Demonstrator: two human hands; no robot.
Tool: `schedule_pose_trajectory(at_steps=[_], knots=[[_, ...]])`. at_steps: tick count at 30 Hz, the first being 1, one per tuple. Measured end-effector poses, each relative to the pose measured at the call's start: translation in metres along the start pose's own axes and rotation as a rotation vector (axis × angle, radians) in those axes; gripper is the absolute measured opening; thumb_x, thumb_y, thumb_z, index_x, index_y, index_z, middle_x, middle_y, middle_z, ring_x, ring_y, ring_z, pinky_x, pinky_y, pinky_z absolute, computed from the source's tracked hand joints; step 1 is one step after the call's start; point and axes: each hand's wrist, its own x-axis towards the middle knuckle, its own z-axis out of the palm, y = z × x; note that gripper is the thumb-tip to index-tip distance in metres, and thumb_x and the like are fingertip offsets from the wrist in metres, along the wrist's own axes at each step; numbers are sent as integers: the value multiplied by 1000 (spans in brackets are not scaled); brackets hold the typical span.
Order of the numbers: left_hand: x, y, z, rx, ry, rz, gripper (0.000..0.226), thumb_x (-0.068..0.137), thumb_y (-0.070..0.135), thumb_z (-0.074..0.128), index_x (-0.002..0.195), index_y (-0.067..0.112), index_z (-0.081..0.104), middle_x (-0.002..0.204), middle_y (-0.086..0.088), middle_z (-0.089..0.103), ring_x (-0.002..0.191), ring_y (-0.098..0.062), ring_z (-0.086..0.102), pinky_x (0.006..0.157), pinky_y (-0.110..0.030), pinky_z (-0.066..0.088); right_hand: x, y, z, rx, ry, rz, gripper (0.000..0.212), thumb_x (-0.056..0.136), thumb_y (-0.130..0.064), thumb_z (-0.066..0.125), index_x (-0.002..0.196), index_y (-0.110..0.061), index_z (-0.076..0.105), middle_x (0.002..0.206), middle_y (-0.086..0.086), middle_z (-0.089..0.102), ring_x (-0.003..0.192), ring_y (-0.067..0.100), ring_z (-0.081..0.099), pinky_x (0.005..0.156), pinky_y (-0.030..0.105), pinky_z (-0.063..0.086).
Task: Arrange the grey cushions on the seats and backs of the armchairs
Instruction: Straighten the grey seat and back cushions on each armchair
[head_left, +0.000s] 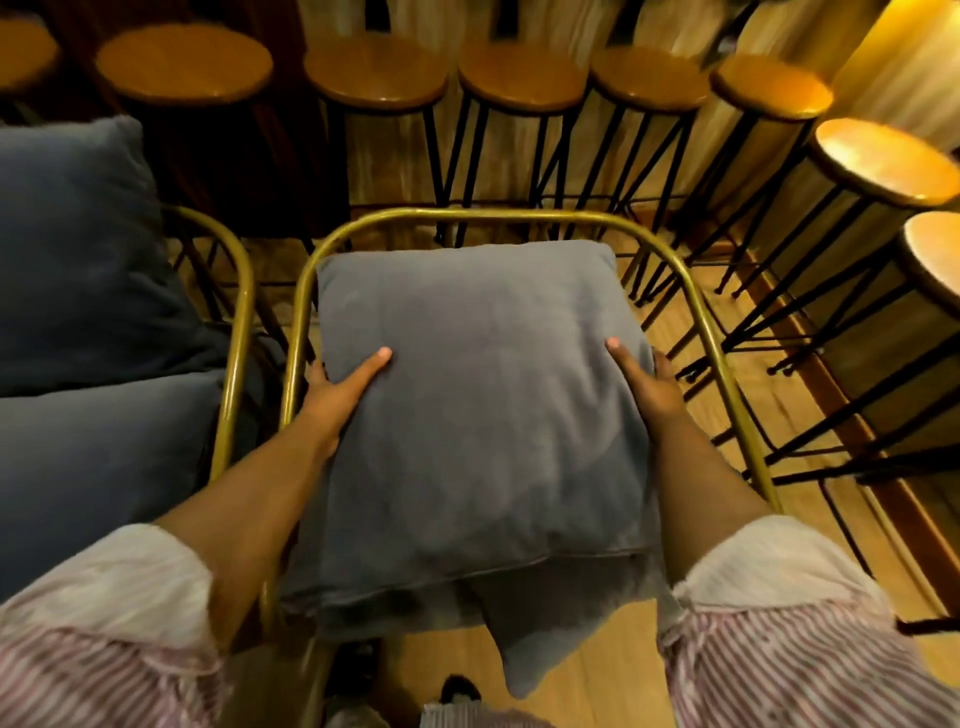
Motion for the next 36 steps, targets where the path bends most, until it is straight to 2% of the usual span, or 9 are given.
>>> schedule_pose_trajectory(at_steps=[6, 12, 15, 20, 23, 26, 28, 32, 36], knots=[[-36, 47, -14, 13, 5, 176, 89, 75, 38, 76, 147, 23, 26, 147, -4, 41, 129, -29, 46, 95, -36, 43, -34, -23, -8, 56, -16, -142, 97, 62, -70, 69, 144, -42, 25, 154, 1, 32, 136, 33, 38, 109, 53, 36], [-69, 74, -90, 28, 92, 213, 89, 76, 43, 73, 147, 24, 24, 148, -6, 39, 127, -30, 46, 95, -39, 43, -76, -50, 36, 13, -148, -256, 99, 60, -68, 72, 144, -31, 34, 147, 2, 44, 130, 28, 47, 105, 46, 42], [-79, 79, -141, 51, 153, 212, 84, 79, 42, 71, 146, 23, 26, 147, -7, 40, 126, -32, 47, 90, -37, 41, -97, -58, 78, -41, -218, -267, 113, 45, -82, 67, 142, -34, 34, 146, 4, 46, 129, 30, 48, 105, 49, 42], [-84, 81, -244, 45, 290, 205, 80, 79, 37, 72, 144, 16, 31, 144, -8, 43, 126, -31, 48, 88, -34, 40, -145, -66, 171, -42, -342, -305, 85, 75, -56, 68, 145, -28, 29, 151, 7, 37, 133, 33, 43, 106, 46, 41], [-82, 82, -314, 69, 353, 226, 75, 80, 34, 72, 142, 14, 35, 136, -2, 48, 125, -25, 48, 89, -30, 38, -178, -64, 234, -28, -415, -289, 89, 72, -55, 71, 146, -29, 29, 151, 6, 36, 132, 30, 43, 105, 46, 42], [-74, 81, -377, 91, 378, 206, 76, 81, 34, 71, 144, 17, 33, 146, -6, 43, 129, -28, 46, 90, -30, 37, -207, -58, 293, -22, -450, -268, 93, 69, -59, 72, 146, -31, 28, 152, 5, 35, 133, 31, 43, 106, 51, 41], [-64, 78, -418, 130, 398, 184, 78, 81, 36, 70, 146, 18, 32, 149, -8, 41, 132, -30, 44, 93, -32, 36, -226, -51, 335, -37, -461, -252, 94, 68, -61, 71, 146, -33, 27, 153, 5, 35, 133, 33, 42, 106, 52, 40], [-38, 71, -479, 214, 420, 107, 87, 79, 44, 69, 149, 23, 22, 155, -9, 31, 138, -35, 35, 110, -47, 30, -251, -37, 403, -102, -471, -233, 107, 53, -77, 66, 145, -40, 26, 153, 4, 35, 134, 32, 42, 107, 53, 39], [-2, 59, -524, 281, 357, 49, 88, 80, 44, 68, 150, 21, 20, 155, -9, 31, 139, -34, 34, 111, -46, 30, -254, -24, 455, -251, -479, -229, 95, 69, -71, 61, 148, -39, 18, 155, 6, 30, 139, 34, 34, 113, 51, 30]])
